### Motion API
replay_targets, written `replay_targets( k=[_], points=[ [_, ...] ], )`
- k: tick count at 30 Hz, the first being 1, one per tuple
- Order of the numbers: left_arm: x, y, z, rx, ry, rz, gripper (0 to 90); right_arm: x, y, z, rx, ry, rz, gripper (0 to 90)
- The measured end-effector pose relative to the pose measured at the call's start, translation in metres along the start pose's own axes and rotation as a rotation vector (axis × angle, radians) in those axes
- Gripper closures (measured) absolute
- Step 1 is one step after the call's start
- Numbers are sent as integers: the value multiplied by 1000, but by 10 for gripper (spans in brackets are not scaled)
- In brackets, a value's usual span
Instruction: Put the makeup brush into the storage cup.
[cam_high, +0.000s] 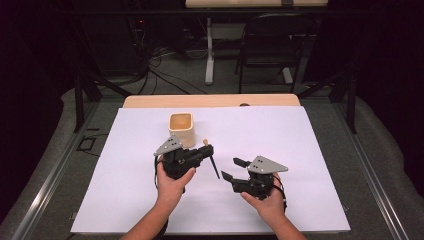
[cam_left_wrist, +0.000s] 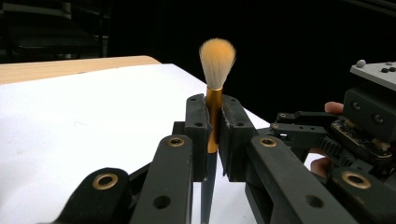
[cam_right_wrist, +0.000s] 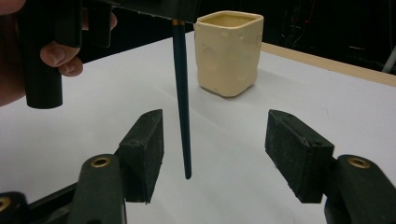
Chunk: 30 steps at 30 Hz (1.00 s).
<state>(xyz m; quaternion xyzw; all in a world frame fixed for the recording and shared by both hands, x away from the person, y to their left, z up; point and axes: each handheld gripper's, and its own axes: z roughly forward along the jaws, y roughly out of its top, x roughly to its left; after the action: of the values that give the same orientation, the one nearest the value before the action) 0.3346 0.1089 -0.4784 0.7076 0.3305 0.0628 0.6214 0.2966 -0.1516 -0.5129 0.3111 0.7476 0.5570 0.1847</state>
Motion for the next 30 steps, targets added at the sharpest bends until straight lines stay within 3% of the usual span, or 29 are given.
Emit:
replay_targets(
  k=[19,23,30],
  points=[
    [3,8,-8,-5,63,62,830,-3,-3,1,5,-12,-2,350],
    [2,11,-10,0,92,98,830,-2,-3,1,5,-11,-4,350],
    [1,18,-14,5,106,140,831,-3,-4,1,-1,-12,-3,350]
  ],
)
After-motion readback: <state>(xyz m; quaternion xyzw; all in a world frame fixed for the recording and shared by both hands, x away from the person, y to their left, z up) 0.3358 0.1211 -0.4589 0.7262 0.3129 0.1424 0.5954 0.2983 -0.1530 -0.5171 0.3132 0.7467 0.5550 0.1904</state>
